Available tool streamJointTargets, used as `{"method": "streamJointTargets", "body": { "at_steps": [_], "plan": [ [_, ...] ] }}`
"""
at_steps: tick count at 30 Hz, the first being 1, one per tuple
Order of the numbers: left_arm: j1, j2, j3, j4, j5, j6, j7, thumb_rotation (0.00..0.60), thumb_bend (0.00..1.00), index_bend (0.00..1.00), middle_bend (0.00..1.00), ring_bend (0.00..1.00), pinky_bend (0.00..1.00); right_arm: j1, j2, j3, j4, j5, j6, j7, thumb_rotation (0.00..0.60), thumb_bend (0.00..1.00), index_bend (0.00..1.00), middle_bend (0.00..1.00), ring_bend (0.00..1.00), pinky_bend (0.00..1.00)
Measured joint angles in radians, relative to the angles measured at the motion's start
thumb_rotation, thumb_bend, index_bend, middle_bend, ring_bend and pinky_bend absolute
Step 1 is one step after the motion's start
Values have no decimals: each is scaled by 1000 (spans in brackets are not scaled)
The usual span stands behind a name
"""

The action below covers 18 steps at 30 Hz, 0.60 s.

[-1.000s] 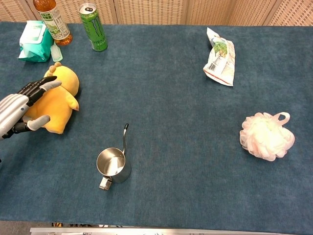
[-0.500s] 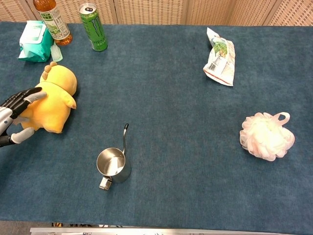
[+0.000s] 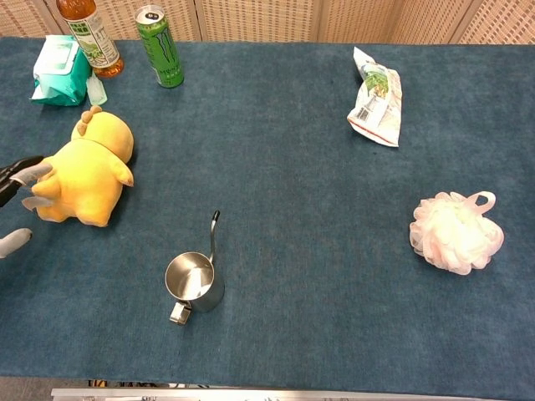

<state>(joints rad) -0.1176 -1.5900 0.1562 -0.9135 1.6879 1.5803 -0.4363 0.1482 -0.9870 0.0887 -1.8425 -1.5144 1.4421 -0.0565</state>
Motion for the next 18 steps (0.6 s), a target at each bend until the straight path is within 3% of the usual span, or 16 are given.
{"method": "streamJointTargets", "body": {
  "at_steps": [3,5,7,9,12,15,18],
  "plan": [
    [1,18,-9,-30,-2,11,5,17,3,0,0,0,0,0,0,-1,3,1,-3,4,600,167,278,342,234,261],
    [-1,33,-21,-59,-6,16,7,77,3,0,0,0,0,1,1,-2,7,5,-8,6,600,169,278,342,234,261],
    [-5,49,-32,-92,-14,16,7,201,3,0,0,0,0,0,1,-3,11,11,-11,5,600,171,278,342,234,260],
    [-11,74,-48,-142,-29,10,11,377,2,0,0,0,0,-1,2,-4,19,23,-17,3,600,182,278,342,234,260],
    [-22,123,-73,-227,-62,-17,31,540,2,0,0,0,0,-1,0,-8,33,42,-35,7,600,197,278,342,234,260],
    [-31,183,-97,-323,-105,-55,72,600,2,0,0,0,0,-2,-6,-15,56,55,-54,17,600,200,278,342,234,260],
    [-37,246,-122,-423,-154,-85,131,600,2,0,0,0,0,0,-18,-22,91,63,-71,19,600,200,278,342,234,260]
  ]
}}
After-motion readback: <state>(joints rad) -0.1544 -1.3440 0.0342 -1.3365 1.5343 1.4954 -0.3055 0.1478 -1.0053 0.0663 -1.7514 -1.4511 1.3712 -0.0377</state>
